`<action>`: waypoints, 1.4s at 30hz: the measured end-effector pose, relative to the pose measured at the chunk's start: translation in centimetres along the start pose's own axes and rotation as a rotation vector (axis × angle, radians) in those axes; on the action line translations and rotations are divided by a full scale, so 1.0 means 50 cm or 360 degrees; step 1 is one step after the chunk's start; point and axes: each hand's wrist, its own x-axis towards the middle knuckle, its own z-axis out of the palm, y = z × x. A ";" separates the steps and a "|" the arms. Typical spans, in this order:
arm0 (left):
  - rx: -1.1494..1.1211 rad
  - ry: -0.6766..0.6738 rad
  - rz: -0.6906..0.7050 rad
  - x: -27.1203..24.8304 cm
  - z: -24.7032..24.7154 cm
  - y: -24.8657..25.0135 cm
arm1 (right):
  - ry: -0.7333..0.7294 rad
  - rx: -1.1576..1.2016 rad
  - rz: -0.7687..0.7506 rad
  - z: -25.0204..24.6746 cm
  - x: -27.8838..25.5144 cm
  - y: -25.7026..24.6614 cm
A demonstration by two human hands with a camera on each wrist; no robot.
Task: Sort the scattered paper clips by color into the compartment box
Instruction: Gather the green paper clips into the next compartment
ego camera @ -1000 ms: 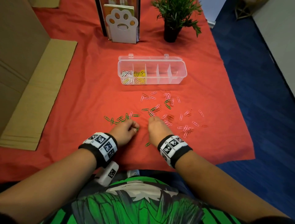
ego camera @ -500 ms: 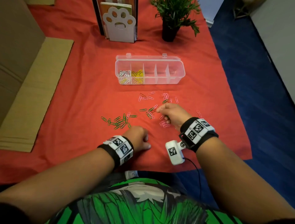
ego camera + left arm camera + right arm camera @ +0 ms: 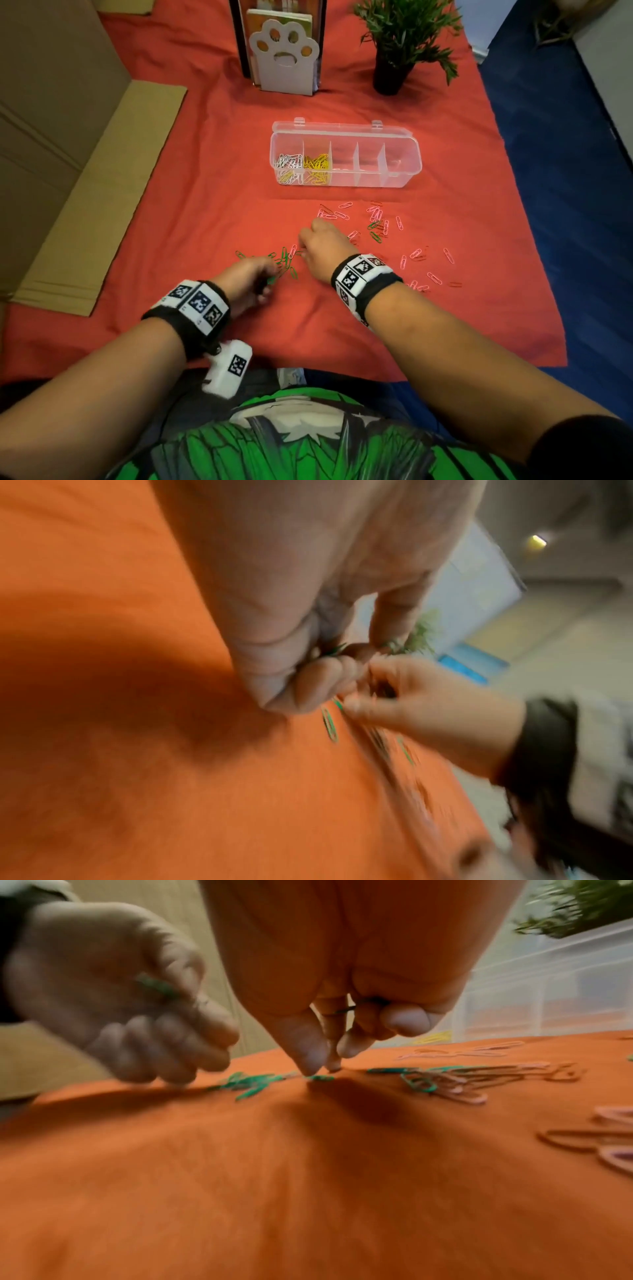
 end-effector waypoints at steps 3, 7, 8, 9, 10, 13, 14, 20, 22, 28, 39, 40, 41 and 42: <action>-0.0664 -0.0172 -0.0053 -0.013 -0.056 0.021 | 0.0006 -0.0127 -0.0106 0.012 -0.002 -0.017; -0.0420 0.0267 -0.0016 0.004 -0.069 0.032 | -0.0003 -0.0193 -0.0104 0.006 -0.009 -0.028; -0.0106 0.0450 0.0037 0.012 -0.068 0.033 | -0.0015 -0.0150 -0.0084 0.002 -0.008 -0.024; 0.0297 0.0637 0.0101 0.022 -0.070 0.031 | -0.0029 -0.0024 -0.0019 0.001 -0.004 -0.018; 0.0705 0.0818 0.0186 0.029 -0.073 0.027 | -0.0039 0.0181 0.0099 0.000 0.002 -0.010; 0.1352 0.1083 0.0332 0.030 -0.079 0.020 | -0.0072 0.1018 0.0587 -0.008 0.018 0.007; 0.1482 0.1093 0.0343 0.030 -0.077 0.019 | -0.0087 0.1333 0.0707 -0.013 0.018 0.007; 0.1538 0.1013 0.0318 0.051 -0.066 0.006 | -0.0197 0.2145 0.0977 -0.026 0.014 -0.017; 0.1470 0.0998 0.0315 0.059 -0.058 0.007 | -0.0171 0.1478 0.0803 -0.025 0.020 -0.020; 0.1341 0.0947 0.0405 0.062 -0.036 0.015 | -0.0125 0.0482 0.0248 -0.012 0.002 -0.017; -0.0812 0.0301 -0.0094 0.016 -0.061 0.062 | -0.0114 0.2075 0.0934 -0.047 0.008 -0.004; -0.0818 0.0309 -0.0088 0.015 -0.061 0.064 | -0.0157 0.2017 0.0906 -0.038 0.008 -0.011; -0.0748 0.0365 -0.0077 0.018 -0.060 0.063 | -0.0191 0.1853 0.0865 -0.031 0.008 -0.019; -0.0577 0.0440 -0.0049 0.023 -0.058 0.059 | -0.0193 0.1610 0.0799 -0.025 0.009 -0.025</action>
